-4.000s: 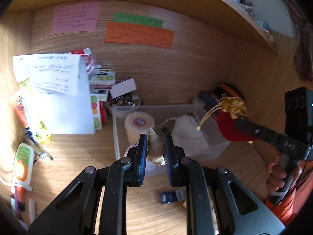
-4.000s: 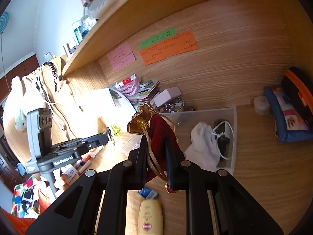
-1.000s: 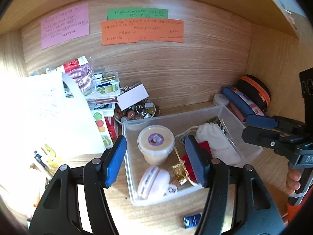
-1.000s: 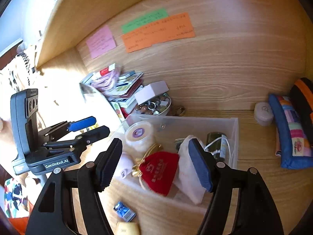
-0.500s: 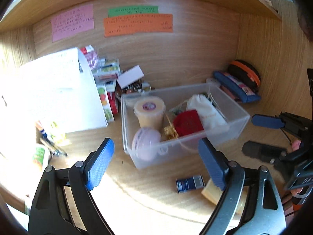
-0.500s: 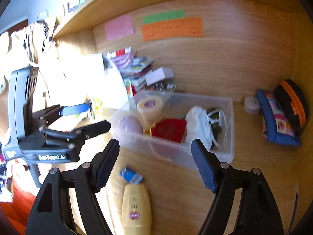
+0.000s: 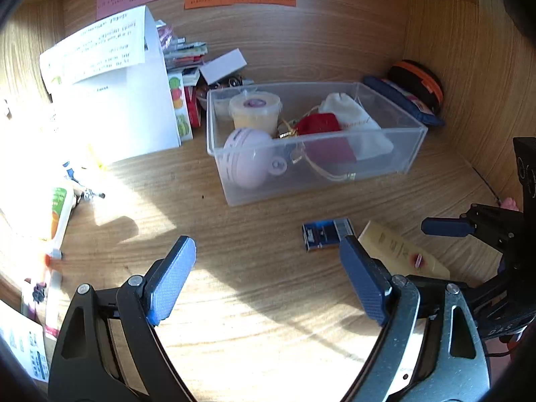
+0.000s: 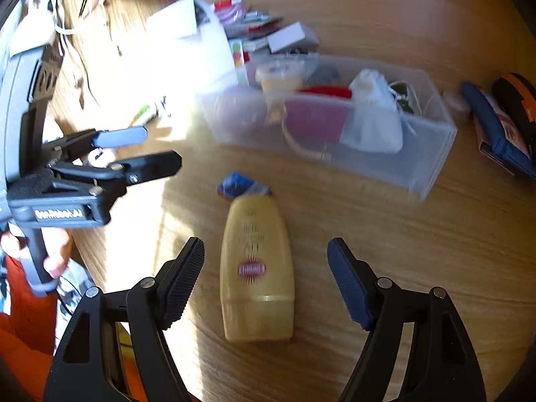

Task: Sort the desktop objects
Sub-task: 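Grasp the yellow sunscreen bottle with the right gripper, then grasp the blue Max card box with the left gripper while the right holds the bottle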

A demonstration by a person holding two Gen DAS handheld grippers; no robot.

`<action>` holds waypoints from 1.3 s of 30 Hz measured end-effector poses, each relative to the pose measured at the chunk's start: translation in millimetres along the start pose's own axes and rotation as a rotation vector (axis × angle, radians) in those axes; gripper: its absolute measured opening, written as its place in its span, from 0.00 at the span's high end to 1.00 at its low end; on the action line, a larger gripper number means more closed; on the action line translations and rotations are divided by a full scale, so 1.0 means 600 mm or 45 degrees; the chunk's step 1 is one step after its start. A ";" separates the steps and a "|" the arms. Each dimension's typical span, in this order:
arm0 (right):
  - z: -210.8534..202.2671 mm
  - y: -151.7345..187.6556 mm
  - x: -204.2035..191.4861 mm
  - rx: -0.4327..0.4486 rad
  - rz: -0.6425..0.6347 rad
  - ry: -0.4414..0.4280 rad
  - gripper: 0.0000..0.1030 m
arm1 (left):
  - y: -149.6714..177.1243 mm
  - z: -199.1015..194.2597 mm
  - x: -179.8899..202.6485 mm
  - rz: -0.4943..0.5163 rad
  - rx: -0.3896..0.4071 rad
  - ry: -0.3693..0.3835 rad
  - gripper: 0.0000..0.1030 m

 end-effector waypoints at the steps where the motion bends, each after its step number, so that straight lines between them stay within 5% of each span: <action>1: 0.002 0.006 -0.002 -0.006 -0.024 0.025 0.29 | 0.006 0.000 0.000 -0.004 -0.007 0.005 0.14; 11: 0.028 0.021 -0.036 0.001 -0.153 0.095 0.31 | 0.027 -0.002 0.001 -0.031 -0.021 0.032 0.14; 15: 0.024 0.017 -0.041 0.030 -0.142 0.089 0.55 | 0.032 0.000 0.000 -0.045 -0.032 0.041 0.14; 26: 0.000 0.011 -0.003 0.051 0.099 -0.029 0.56 | 0.029 0.021 0.009 -0.034 -0.076 0.052 0.14; 39: -0.080 -0.008 0.086 0.214 0.227 -0.011 0.56 | 0.008 0.097 0.069 -0.077 -0.235 0.106 0.14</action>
Point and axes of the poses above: each gripper's, at about its wrist camera, not at the fingertips, and z roughly the way its jaws point, x to its right, y to its underside, the point moved 8 cm from there along z, roughly the way its jaws point, and after that the axes turned 1 degree about z, right-handed, at the moved point
